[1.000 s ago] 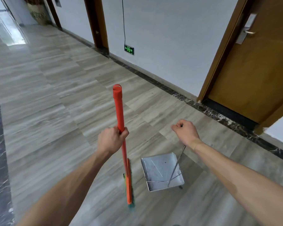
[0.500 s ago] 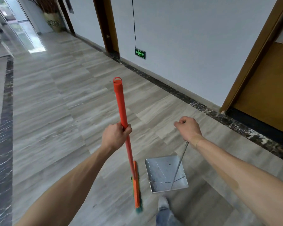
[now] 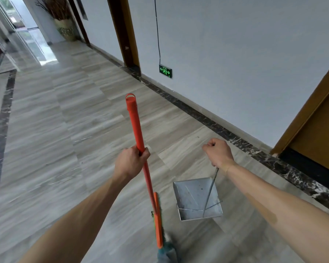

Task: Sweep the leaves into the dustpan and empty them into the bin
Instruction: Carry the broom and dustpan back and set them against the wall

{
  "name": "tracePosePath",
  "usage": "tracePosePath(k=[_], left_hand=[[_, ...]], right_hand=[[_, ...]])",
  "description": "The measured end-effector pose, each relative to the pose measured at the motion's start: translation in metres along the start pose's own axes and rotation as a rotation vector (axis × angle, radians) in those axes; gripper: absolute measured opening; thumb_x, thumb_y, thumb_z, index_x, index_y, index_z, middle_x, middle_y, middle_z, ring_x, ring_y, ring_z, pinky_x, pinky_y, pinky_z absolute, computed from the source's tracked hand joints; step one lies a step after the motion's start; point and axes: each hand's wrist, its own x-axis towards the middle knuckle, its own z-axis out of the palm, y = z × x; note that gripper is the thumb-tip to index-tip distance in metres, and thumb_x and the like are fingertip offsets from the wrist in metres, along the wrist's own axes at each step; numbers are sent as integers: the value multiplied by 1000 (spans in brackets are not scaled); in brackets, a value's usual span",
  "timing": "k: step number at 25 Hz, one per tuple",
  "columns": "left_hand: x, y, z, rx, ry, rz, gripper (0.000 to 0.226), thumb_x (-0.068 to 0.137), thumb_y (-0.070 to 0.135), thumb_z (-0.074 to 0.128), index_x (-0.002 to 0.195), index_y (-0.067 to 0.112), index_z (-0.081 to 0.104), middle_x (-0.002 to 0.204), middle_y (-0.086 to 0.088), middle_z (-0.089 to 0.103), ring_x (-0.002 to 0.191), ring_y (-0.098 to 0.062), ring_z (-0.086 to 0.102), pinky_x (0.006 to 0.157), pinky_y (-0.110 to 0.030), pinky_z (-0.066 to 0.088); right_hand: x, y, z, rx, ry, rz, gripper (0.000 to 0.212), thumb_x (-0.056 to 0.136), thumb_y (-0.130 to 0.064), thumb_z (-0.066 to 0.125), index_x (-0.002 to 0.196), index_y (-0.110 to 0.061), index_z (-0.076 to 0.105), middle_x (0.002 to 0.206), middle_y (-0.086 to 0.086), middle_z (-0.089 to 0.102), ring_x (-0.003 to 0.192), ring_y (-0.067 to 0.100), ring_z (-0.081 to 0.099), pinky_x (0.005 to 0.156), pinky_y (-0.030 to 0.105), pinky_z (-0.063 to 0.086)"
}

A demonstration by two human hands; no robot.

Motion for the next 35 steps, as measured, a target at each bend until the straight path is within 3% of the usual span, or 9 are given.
tracePosePath(k=[9,12,16,18,20,22,27,31,35], left_hand=[[275,10,38,-28,-31,4,39,94,40,50,65,14,56,52,7,54,43,-6,50,40,-17,30],[335,14,46,-54,-73,13,41,94,41,50,71,10,61,55,4,58,45,-11,53,41,-20,35],[433,20,60,-89,-121,7,41,93,44,49,73,11,62,60,-1,62,49,-17,58,47,-28,46],[476,21,67,-94,-102,30,43,93,45,49,70,11,62,57,0,61,48,-17,58,48,-34,51],[518,22,76,-94,-87,37,42,92,45,49,69,11,60,55,1,60,48,-19,59,50,-37,54],[566,23,86,-77,-90,17,40,92,44,50,68,13,59,54,3,58,48,-19,57,46,-34,50],[699,38,104,-15,-67,-22,39,91,46,51,71,13,61,58,0,62,53,-23,62,51,-34,53],[795,54,112,-20,-73,-68,36,90,43,53,74,12,64,60,1,62,55,-20,63,54,-33,53],[873,59,117,14,-55,-128,39,89,45,53,69,13,63,56,1,60,54,-22,61,52,-32,49]], right_hand=[[249,-59,52,-6,75,58,34,81,-15,57,58,-19,33,57,0,38,56,21,35,56,33,34],[302,-77,54,-19,87,75,29,80,-15,57,61,-19,36,59,2,40,58,20,36,56,33,34],[387,-102,59,-60,99,89,21,84,-14,58,67,-14,46,63,3,49,50,20,48,52,32,49],[428,-113,61,-54,94,106,15,85,-13,60,74,-13,50,68,3,48,50,18,52,58,39,60],[470,-119,67,-60,79,122,10,85,-15,61,78,-13,54,70,2,50,52,19,57,65,49,61],[519,-126,78,-87,65,122,9,85,-18,59,80,-12,57,69,1,53,54,21,59,67,48,61],[659,-152,112,-68,-108,178,6,83,-17,53,80,-15,49,71,4,49,56,21,51,56,33,49],[775,-184,133,57,-278,363,11,78,0,43,76,-6,51,68,13,49,48,21,39,47,26,35],[863,-215,152,7,-337,362,21,92,2,45,99,-5,64,77,14,63,59,21,51,54,30,43]])
